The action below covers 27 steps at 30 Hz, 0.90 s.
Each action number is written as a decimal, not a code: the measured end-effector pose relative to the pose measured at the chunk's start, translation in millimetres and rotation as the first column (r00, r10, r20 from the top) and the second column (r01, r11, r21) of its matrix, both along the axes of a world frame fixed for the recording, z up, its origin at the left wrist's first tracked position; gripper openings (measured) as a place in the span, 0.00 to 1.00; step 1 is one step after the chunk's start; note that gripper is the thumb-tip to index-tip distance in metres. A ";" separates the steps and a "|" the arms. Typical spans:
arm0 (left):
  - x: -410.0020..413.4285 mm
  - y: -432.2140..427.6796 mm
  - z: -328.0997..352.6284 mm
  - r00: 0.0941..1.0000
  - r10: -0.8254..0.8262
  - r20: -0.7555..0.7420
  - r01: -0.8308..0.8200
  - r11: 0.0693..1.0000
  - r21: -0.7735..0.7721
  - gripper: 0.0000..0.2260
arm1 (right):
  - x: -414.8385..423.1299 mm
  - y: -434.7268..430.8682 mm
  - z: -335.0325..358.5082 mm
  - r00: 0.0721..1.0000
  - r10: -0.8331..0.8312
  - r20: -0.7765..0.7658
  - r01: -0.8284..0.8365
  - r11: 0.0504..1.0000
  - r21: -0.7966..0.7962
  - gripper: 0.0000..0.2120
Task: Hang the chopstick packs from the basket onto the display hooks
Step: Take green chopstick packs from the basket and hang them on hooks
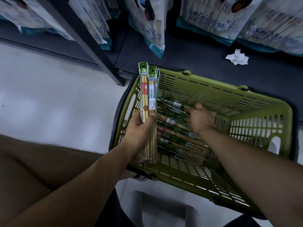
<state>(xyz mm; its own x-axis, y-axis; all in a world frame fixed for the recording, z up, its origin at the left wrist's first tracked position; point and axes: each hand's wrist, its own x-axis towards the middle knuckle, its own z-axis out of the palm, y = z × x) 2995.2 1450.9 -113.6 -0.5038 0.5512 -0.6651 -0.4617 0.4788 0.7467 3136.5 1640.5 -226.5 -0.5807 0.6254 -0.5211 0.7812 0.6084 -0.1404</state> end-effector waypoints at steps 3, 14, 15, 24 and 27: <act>0.0 -0.5 -2.4 1.000 -0.001 -0.001 0.001 1.000 -0.002 0.07 | -2.7 3.2 4.4 0.999 0.039 0.020 -0.039 0.999 0.011 0.18; -1.8 -5.7 0.9 1.000 0.016 0.005 -0.016 0.998 0.056 0.10 | 5.1 10.3 45.2 0.996 -0.089 -0.023 0.077 0.940 -0.333 0.22; -1.4 -6.2 2.4 1.000 0.017 0.011 -0.018 0.998 0.062 0.10 | 4.9 9.5 54.3 0.990 -0.131 -0.051 0.099 0.907 -0.409 0.18; 17.1 5.9 33.9 0.999 -0.017 -0.047 0.023 0.993 0.115 0.10 | -2.8 -20.2 154.7 0.814 -0.525 -0.249 0.145 0.598 -0.789 0.19; 23.0 14.5 56.3 1.000 0.002 -0.028 0.004 0.980 0.199 0.17 | -5.8 -39.6 178.7 0.724 -0.610 -0.321 0.123 0.573 -0.810 0.33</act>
